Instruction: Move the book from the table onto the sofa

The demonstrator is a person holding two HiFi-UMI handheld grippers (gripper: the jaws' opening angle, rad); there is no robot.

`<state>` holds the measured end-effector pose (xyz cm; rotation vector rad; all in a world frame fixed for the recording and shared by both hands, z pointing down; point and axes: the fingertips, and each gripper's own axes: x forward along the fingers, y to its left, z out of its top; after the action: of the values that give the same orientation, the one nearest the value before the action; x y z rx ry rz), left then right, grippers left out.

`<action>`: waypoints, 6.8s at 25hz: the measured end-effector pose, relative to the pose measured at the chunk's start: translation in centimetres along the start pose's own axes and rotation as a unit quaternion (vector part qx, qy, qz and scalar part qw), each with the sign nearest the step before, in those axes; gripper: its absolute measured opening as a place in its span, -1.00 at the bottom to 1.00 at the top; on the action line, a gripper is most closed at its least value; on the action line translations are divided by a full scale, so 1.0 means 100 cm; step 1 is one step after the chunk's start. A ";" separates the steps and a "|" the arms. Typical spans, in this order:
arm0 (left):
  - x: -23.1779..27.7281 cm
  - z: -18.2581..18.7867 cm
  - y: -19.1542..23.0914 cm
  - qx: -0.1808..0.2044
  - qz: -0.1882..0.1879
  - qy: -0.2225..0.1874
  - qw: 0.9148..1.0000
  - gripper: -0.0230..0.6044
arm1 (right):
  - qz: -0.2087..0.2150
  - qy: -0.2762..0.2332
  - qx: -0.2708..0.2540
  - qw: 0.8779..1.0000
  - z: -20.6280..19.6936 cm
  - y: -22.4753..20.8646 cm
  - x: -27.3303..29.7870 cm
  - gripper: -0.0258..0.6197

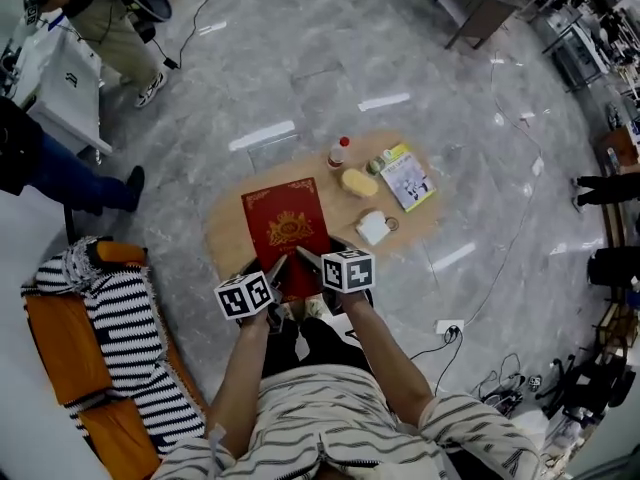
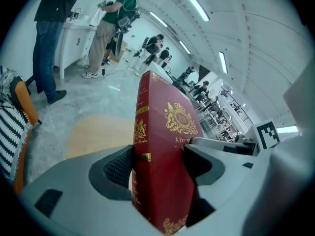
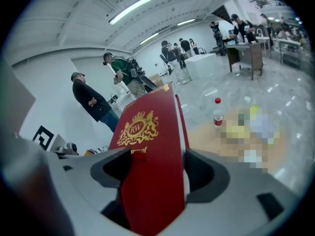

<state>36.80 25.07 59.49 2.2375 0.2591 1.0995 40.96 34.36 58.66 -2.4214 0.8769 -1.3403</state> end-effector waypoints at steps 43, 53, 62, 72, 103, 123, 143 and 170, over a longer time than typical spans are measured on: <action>-0.281 0.092 -0.014 -0.022 0.110 -0.290 0.950 0.09 | 0.192 -0.048 -0.220 0.955 0.084 0.279 -0.082 0.17; -0.435 0.033 0.084 -0.131 0.236 -0.397 0.877 0.09 | 0.331 0.041 -0.331 0.883 -0.006 0.458 -0.051 0.17; -0.570 -0.055 0.168 -0.212 0.315 -0.467 0.798 0.09 | 0.420 0.106 -0.409 0.803 -0.129 0.610 -0.043 0.17; -0.686 -0.143 0.232 -0.269 0.363 -0.500 0.739 0.09 | 0.469 0.154 -0.454 0.742 -0.249 0.730 -0.051 0.17; -0.745 -0.103 0.440 -0.379 0.415 -0.490 0.667 0.09 | 0.494 0.267 -0.488 0.669 -0.303 0.888 0.129 0.17; -0.733 -0.147 0.528 -0.427 0.388 -0.461 0.674 0.09 | 0.457 0.304 -0.489 0.678 -0.374 0.896 0.199 0.17; -0.666 -0.217 0.606 -0.464 0.353 -0.434 0.687 0.09 | 0.402 0.333 -0.504 0.688 -0.456 0.845 0.276 0.16; -0.560 -0.299 0.718 -0.512 0.336 -0.389 0.689 0.08 | 0.361 0.360 -0.507 0.695 -0.558 0.769 0.401 0.15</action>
<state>-28.35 -41.89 80.93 1.4673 -1.3082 0.2662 -19.16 -46.48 80.70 -1.4006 3.0224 -1.6297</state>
